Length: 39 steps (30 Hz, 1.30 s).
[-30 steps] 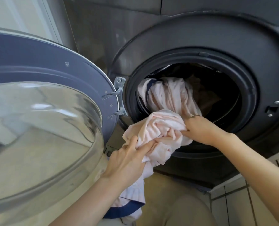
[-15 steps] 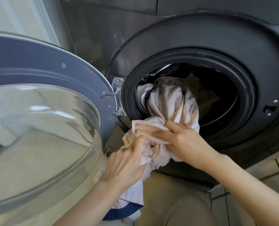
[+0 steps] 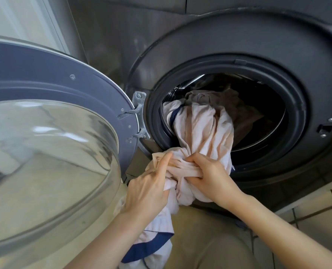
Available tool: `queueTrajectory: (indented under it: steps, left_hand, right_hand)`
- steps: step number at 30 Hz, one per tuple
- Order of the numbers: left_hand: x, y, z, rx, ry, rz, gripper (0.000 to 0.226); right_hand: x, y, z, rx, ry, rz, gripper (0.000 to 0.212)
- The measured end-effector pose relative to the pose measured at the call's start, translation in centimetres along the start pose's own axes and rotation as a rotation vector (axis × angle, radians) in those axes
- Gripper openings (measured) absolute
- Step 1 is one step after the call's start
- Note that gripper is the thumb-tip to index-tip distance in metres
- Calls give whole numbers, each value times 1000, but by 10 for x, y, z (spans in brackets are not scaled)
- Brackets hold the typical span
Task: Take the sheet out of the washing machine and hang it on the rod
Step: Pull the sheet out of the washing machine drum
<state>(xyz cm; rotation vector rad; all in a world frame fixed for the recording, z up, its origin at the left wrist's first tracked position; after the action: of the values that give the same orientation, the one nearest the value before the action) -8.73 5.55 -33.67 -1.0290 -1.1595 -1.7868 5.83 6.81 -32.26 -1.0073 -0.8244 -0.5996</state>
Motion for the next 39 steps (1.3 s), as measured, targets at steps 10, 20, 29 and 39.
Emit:
queueTrajectory:
  steps: [10,20,29,39]
  left_hand:
    - [8,-1,-6,3,135,-235,65]
    - [18,0,-1,-2,180,-283,50]
    - [9,29,8,-149,97,-121,110]
    - [10,33,21,-223,164,-2,58]
  right_hand:
    - [-25,-6,-9,169,-66,-669,109]
    - [-18,6,10,80,121,-553,46]
    - [20,-20,14,24,115,-90,48]
    - [14,-2,8,-88,104,103,99]
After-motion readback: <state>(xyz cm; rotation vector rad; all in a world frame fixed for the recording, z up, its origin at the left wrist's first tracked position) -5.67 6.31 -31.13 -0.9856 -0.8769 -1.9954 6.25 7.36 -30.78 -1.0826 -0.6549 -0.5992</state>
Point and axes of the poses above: each hand's wrist, its own z-axis towards the middle knuckle, its own x-axis out of the back of the hand, y = z × x, the point moved 8 cm from there along z, towards the middle knuckle, and after that the axes turned 6 degrees about -z, right-handed, at the moved point
